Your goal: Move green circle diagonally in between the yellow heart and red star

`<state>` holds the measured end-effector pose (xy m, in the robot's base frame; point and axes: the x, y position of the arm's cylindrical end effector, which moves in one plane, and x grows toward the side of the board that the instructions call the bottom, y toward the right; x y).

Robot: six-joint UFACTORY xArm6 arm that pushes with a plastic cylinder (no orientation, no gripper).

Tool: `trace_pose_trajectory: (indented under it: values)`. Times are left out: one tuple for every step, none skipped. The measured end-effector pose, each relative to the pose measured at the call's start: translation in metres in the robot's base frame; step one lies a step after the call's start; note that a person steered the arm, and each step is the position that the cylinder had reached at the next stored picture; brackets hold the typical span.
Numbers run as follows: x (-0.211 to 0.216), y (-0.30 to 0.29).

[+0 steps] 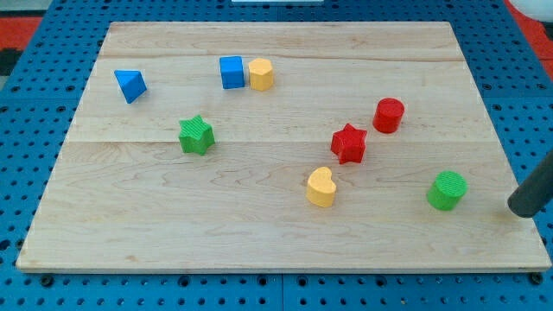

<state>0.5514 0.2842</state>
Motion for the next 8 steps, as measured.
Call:
trace_pose_trajectory:
  values:
    - [0.0,0.0]
    - [0.0,0.0]
    - [0.0,0.0]
    - [0.0,-0.015]
    - [-0.011,-0.034]
    - [-0.017,-0.075]
    - [-0.022,-0.121]
    - [-0.028,-0.165]
